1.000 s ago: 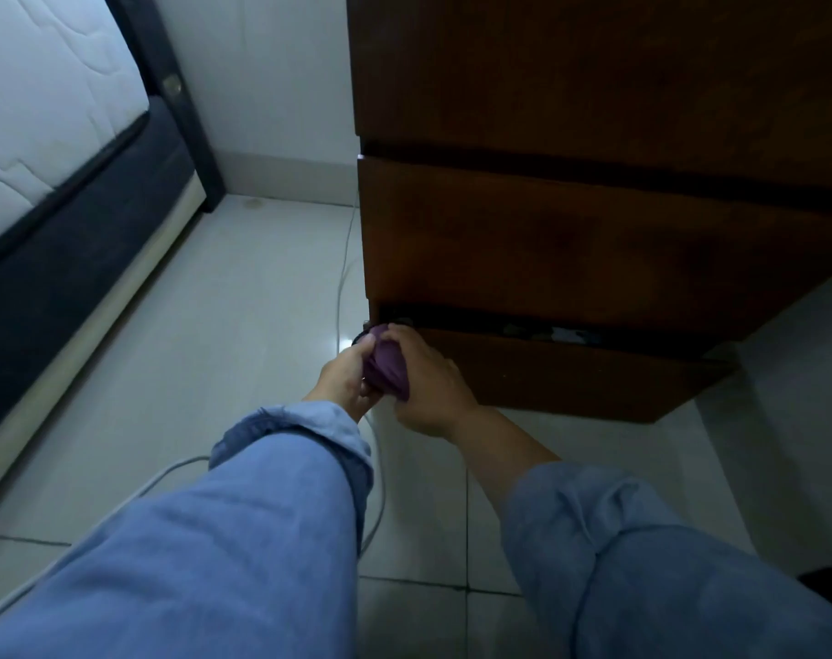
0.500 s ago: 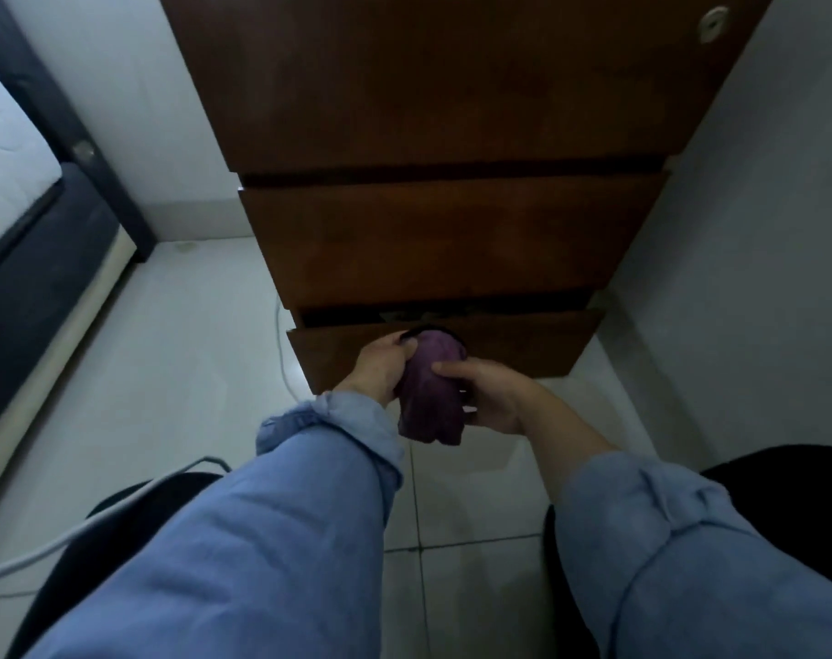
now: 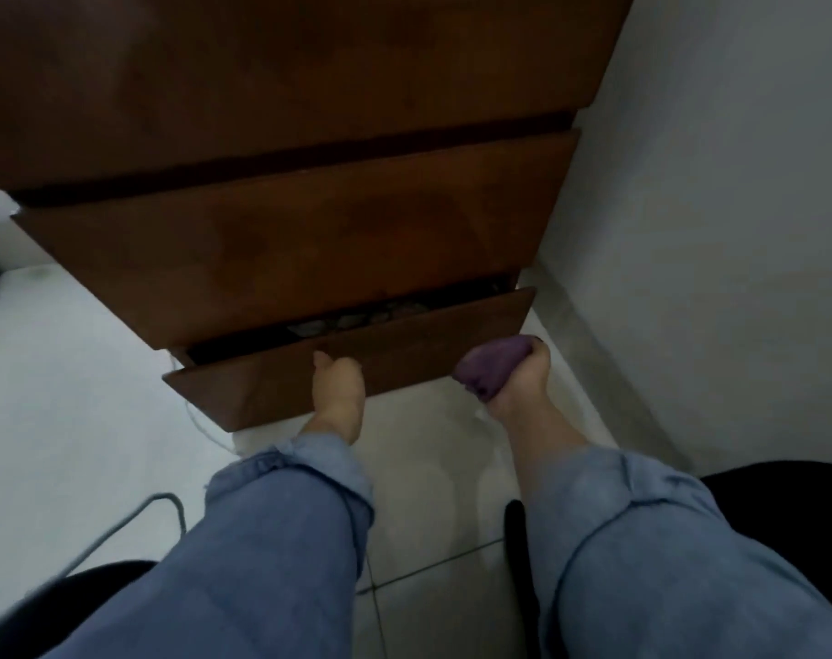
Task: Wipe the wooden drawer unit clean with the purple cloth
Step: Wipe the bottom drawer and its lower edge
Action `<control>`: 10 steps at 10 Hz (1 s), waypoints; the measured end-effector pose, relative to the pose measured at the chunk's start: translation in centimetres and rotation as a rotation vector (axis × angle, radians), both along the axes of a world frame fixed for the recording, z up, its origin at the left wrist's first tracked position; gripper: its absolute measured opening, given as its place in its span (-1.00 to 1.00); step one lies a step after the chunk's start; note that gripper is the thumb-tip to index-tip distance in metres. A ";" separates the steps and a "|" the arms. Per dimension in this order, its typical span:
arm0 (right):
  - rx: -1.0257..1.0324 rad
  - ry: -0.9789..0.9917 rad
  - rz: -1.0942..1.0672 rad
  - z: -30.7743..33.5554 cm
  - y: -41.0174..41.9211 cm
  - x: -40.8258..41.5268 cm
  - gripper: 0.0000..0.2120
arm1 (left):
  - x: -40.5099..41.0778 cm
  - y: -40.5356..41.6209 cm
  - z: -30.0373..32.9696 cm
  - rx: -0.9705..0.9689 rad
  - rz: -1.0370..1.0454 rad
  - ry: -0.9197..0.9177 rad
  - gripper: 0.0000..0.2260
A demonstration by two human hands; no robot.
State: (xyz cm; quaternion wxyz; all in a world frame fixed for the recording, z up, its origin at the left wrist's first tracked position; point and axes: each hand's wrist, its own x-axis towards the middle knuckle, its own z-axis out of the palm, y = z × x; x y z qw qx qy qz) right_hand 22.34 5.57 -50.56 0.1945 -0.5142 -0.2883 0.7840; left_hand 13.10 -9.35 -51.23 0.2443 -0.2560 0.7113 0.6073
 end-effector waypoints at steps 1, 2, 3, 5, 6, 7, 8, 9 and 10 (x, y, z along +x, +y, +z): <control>0.052 0.052 -0.081 -0.8 1.6 -3.9 -0.63 | 1.4 0.6 1.1 -0.016 -0.045 0.077 -0.40; 0.066 -0.041 -0.092 0.0 1.4 -7.0 -0.58 | 2.3 1.2 -0.4 -0.094 -0.109 0.154 -0.32; 0.096 -0.171 -0.147 -0.8 1.3 -8.8 -0.53 | 2.0 1.9 -1.7 -0.143 -0.121 0.172 -0.25; 0.205 -0.251 -0.189 -2.1 1.4 -11.5 -0.52 | 1.2 2.8 -2.5 -0.253 -0.192 0.342 -0.30; 0.241 -0.262 -0.197 -2.5 1.6 -12.3 -0.50 | 0.7 2.5 -3.5 -0.400 -0.313 0.413 -0.29; 0.301 -0.301 -0.317 -4.1 1.8 -13.6 -0.50 | 1.1 2.1 -4.5 -0.499 -0.406 0.485 -0.27; 0.229 -0.293 -0.361 -5.8 2.3 -14.0 -0.52 | 1.2 0.6 -6.1 -0.611 -0.522 0.558 -0.22; 0.153 -0.301 -0.282 -8.6 2.0 -13.7 -0.54 | 0.8 -1.6 -7.4 -0.782 -0.652 0.605 -0.14; 0.040 -0.241 -0.099 -11.3 1.2 -13.1 -0.54 | 0.4 -2.9 -7.6 -0.857 -0.739 0.631 -0.11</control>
